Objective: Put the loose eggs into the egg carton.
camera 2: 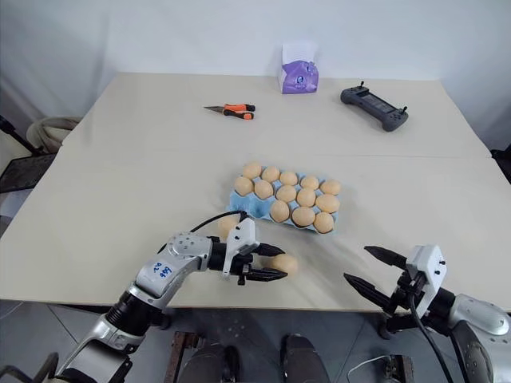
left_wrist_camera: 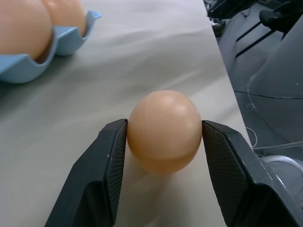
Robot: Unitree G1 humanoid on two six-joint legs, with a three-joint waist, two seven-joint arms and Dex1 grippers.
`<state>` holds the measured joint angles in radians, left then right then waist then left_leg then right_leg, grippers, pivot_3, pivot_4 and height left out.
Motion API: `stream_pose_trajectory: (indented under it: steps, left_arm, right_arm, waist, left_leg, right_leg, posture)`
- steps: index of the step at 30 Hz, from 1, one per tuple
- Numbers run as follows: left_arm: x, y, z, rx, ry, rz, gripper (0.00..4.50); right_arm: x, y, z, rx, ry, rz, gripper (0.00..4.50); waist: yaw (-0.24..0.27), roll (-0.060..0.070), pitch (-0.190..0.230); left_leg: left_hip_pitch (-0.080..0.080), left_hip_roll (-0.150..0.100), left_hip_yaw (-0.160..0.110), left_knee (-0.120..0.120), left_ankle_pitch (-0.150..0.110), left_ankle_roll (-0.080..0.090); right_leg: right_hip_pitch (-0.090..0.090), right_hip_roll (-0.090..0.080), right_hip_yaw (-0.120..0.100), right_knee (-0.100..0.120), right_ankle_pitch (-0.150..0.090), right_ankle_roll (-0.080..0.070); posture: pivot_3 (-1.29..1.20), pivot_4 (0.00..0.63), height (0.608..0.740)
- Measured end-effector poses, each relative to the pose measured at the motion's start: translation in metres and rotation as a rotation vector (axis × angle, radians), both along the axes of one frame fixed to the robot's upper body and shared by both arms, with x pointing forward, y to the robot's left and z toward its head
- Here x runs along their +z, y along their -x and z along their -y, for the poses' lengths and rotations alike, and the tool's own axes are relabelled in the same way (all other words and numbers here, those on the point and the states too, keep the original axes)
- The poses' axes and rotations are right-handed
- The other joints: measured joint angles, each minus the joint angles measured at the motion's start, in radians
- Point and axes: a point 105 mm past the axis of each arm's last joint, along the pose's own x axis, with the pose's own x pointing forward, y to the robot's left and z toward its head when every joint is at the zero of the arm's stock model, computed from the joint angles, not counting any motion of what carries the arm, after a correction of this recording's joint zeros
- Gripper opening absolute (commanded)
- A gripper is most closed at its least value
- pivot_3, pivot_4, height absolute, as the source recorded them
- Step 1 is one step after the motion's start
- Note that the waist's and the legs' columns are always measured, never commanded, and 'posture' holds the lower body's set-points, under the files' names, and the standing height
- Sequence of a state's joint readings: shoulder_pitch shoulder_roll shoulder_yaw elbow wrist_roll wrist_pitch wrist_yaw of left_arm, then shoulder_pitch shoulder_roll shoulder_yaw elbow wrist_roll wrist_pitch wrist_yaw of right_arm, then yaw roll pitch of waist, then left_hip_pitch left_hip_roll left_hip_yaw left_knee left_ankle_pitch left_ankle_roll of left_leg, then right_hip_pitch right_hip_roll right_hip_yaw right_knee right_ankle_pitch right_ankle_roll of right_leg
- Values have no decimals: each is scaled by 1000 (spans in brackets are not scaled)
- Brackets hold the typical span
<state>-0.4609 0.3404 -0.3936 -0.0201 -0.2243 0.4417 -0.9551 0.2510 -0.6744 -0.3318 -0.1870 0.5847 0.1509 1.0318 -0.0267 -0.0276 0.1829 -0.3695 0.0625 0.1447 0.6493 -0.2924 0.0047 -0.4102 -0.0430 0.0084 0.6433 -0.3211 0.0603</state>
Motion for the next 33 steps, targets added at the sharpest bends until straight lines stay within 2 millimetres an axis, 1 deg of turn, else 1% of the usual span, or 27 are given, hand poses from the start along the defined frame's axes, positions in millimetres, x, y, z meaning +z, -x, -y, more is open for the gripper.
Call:
stream_pose_trajectory:
  steps: [10,15,18,21,23,24,25,28,30,33]
  left_arm:
    - [1,0,4,4,8,17,2543]
    - [6,1,12,-9,41,51,2543]
    - [0,0,15,-6,33,35,2543]
    - [-2,0,18,-7,31,28,1982]
    - [-2,-1,19,-1,33,34,1508]
    - [-3,-1,20,-1,34,31,1324]
    - [-3,-1,20,-1,34,31,1234]
    - [-2,-3,17,7,36,21,1234]
    - [2,-7,14,36,51,23,1234]
    - [19,-20,4,128,114,44,1234]
  right_arm:
    - [-6,2,5,-1,2,-10,4500]
    - [-10,1,9,-15,5,-17,4500]
    - [-11,1,10,-19,4,-20,4500]
    - [-11,1,10,-20,4,-20,4500]
    - [-11,1,10,-20,4,-20,4500]
    - [-11,2,10,-20,5,-20,4500]
    - [-11,2,10,-20,5,-21,4500]
    - [-11,2,10,-21,5,-22,4500]
    - [-12,2,10,-21,5,-23,4500]
    - [-12,2,10,-21,5,-24,4500]
  waist:
    - [0,0,0]
    - [0,0,0]
    - [0,0,0]
    - [0,0,0]
    - [0,0,0]
    - [0,0,0]
    - [0,0,0]
    - [0,0,0]
    - [-1,0,0]
    - [-1,0,0]
  left_leg:
    - [0,0,0,0,0,0]
    - [0,0,0,0,0,0]
    - [0,0,0,0,0,0]
    - [0,0,0,0,0,0]
    - [0,0,0,0,0,0]
    - [0,0,0,0,0,0]
    - [0,0,0,0,0,0]
    - [0,0,0,0,0,0]
    - [0,0,0,0,0,0]
    - [0,0,0,0,0,0]
  right_leg:
    - [0,0,0,0,0,0]
    - [0,0,0,0,0,0]
    - [0,0,0,0,0,0]
    - [0,0,0,0,0,0]
    - [0,0,0,0,0,0]
    - [0,0,0,0,0,0]
    - [0,0,0,0,0,0]
    - [0,0,0,0,0,0]
    - [0,0,0,0,0,0]
    - [0,0,0,1,0,0]
  posture:
    - [0,150,740]
    - [0,150,740]
    - [0,150,740]
    - [0,150,740]
    - [0,150,740]
    - [0,150,740]
    - [0,150,740]
    - [0,150,740]
    - [0,150,740]
    - [0,150,740]
